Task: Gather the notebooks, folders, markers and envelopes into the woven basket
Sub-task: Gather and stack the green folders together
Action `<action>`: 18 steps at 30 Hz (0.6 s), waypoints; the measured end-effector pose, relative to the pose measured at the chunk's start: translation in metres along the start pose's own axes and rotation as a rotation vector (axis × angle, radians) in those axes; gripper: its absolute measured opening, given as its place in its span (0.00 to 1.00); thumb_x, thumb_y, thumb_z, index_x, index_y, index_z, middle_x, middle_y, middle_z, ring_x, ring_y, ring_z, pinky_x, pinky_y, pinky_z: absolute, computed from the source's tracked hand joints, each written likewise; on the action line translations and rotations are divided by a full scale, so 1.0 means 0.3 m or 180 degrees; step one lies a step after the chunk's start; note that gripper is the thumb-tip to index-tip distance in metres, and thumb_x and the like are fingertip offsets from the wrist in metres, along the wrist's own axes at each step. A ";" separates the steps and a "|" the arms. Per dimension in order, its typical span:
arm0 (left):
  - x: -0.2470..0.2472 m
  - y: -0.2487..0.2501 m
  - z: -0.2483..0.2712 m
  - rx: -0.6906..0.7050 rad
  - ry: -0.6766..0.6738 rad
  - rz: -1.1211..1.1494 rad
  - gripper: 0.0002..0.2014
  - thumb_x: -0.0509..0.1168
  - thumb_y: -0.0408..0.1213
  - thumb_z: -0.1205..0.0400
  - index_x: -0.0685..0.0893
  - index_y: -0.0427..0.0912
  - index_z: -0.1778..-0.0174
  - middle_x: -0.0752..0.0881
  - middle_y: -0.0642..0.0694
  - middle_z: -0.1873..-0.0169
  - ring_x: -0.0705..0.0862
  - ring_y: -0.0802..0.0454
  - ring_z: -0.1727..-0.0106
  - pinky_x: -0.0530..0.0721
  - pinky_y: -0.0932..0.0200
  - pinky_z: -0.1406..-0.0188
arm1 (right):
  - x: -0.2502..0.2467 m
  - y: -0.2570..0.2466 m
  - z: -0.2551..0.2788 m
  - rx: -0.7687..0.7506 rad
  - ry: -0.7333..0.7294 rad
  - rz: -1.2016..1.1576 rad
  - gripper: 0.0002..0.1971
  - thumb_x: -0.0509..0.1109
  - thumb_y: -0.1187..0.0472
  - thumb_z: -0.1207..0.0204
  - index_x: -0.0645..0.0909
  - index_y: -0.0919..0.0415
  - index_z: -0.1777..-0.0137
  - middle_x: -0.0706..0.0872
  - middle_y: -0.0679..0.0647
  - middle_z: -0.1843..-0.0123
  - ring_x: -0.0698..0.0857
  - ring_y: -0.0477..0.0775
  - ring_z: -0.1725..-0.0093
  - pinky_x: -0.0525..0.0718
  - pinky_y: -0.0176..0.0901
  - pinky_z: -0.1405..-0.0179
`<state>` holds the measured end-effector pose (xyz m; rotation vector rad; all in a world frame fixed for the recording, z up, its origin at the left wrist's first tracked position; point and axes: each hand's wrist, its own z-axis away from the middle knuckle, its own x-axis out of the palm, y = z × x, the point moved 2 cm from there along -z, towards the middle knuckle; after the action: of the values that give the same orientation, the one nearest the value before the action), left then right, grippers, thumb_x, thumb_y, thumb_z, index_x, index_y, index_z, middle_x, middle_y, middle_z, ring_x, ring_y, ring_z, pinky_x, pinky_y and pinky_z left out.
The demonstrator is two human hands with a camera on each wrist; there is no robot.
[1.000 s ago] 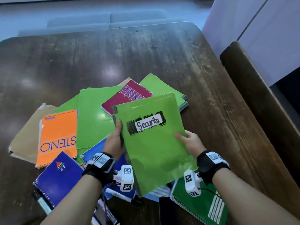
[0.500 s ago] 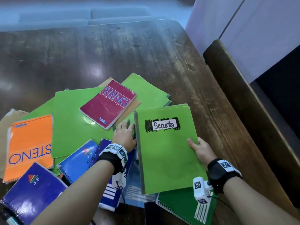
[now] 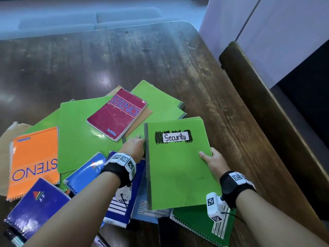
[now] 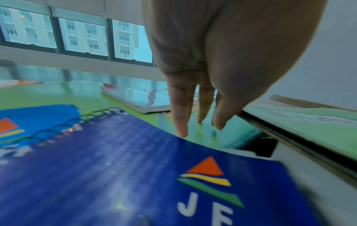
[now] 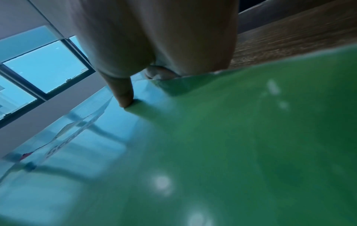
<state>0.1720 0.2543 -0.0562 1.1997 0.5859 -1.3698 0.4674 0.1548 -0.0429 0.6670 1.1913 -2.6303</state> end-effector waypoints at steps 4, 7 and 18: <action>-0.012 -0.035 0.015 0.0033 0.0168 0.0021 0.11 0.66 0.32 0.17 0.85 0.42 0.40 0.83 0.44 0.40 0.84 0.44 0.41 0.86 0.48 0.39 | 0.029 -0.021 -0.001 -0.0014 0.0081 -0.0042 0.35 0.68 0.51 0.15 0.59 0.61 0.13 0.64 0.59 0.13 0.66 0.60 0.15 0.67 0.61 0.18; 0.012 -0.048 0.023 -0.0271 0.0080 -0.0105 0.27 0.74 0.41 0.23 0.76 0.45 0.27 0.64 0.39 0.20 0.70 0.37 0.22 0.73 0.40 0.24 | 0.040 -0.025 -0.004 0.0046 0.0110 -0.0137 0.35 0.69 0.52 0.16 0.61 0.61 0.13 0.66 0.59 0.14 0.68 0.60 0.16 0.68 0.61 0.18; -0.004 0.009 0.031 -0.0257 -0.0213 -0.0873 0.21 0.71 0.45 0.21 0.78 0.39 0.36 0.78 0.36 0.38 0.83 0.41 0.43 0.85 0.45 0.38 | 0.019 -0.024 0.030 0.0320 0.0036 -0.0048 0.36 0.68 0.50 0.20 0.63 0.57 0.14 0.68 0.54 0.14 0.69 0.59 0.17 0.68 0.59 0.19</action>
<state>0.1714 0.2461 -0.0510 1.0317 0.7722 -1.5940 0.4569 0.1531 -0.0356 0.6937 1.0771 -2.7175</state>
